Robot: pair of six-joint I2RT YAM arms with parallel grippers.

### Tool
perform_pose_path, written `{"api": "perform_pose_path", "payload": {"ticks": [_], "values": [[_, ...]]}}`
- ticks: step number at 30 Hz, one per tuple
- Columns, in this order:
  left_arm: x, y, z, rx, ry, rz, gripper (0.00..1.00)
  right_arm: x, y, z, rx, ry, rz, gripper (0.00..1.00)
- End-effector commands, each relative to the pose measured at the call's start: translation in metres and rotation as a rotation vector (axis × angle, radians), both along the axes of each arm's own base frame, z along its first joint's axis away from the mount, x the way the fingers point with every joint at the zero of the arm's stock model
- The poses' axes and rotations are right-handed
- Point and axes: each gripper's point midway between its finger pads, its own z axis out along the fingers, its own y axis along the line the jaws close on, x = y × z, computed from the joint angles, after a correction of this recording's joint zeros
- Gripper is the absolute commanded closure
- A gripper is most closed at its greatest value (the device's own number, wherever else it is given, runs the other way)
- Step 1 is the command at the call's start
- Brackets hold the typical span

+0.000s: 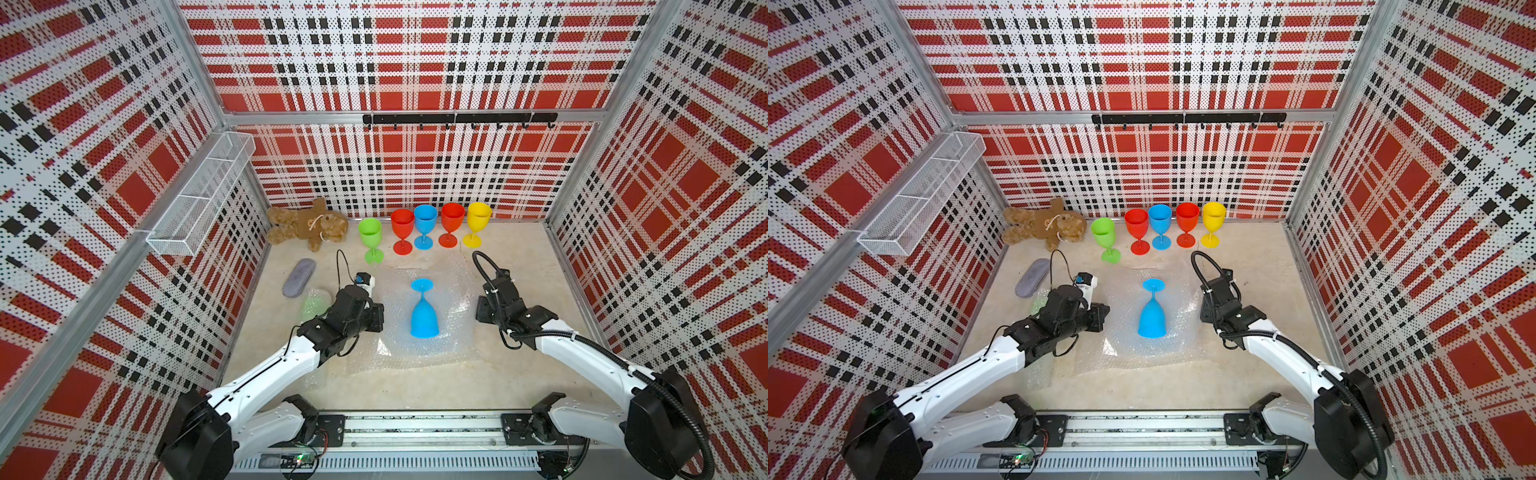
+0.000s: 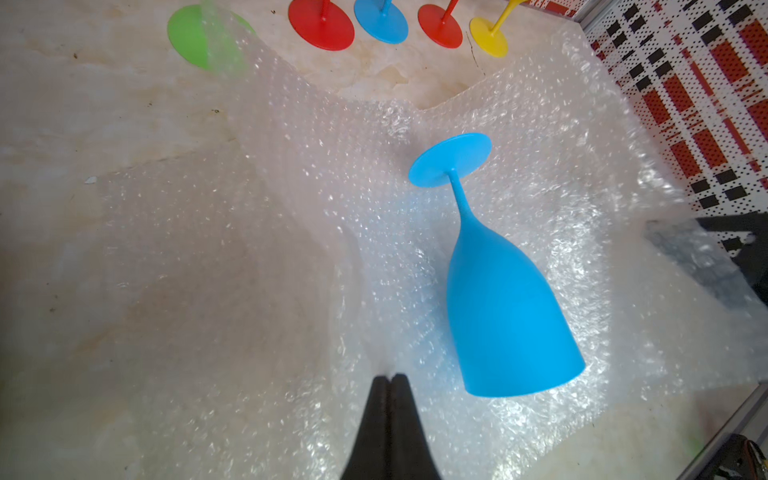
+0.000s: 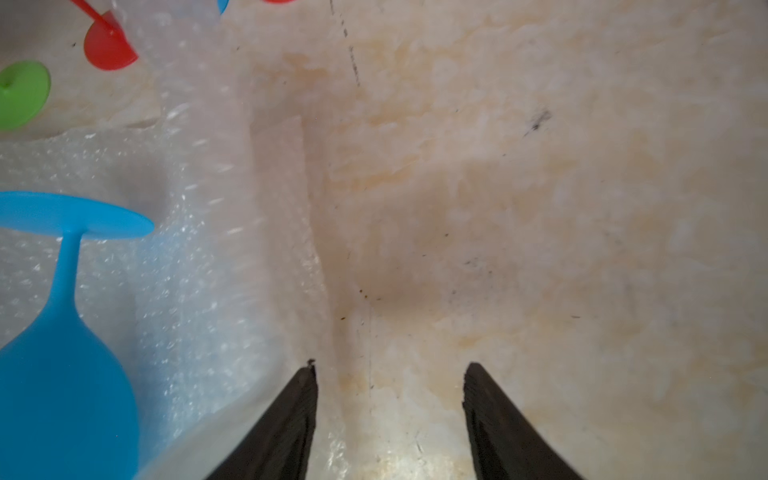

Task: Unpack wine glasses from bubble wrap
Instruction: Unwrap the bubble wrap.

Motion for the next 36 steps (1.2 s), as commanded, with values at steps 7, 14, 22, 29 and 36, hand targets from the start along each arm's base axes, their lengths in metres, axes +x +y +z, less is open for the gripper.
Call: {"api": "perform_pose_path", "payload": {"ticks": [7,14,22,29,36], "values": [[0.003,0.01,-0.017,0.085,0.037,0.072,0.92,0.015,0.072,0.108,0.205,-0.17,0.358,0.53],[0.004,0.019,-0.023,0.134,0.046,0.107,0.8,0.013,0.127,0.057,0.335,0.05,0.483,0.64],[0.011,0.035,-0.034,0.245,0.051,0.172,0.81,0.035,0.079,-0.036,0.111,0.164,0.24,0.78],[0.02,0.045,-0.04,0.296,0.067,0.214,0.57,0.037,0.088,-0.045,0.202,0.206,0.248,0.64],[0.022,0.047,-0.001,0.163,-0.006,0.23,0.37,0.034,0.092,0.02,0.174,0.108,0.365,0.37]]}}
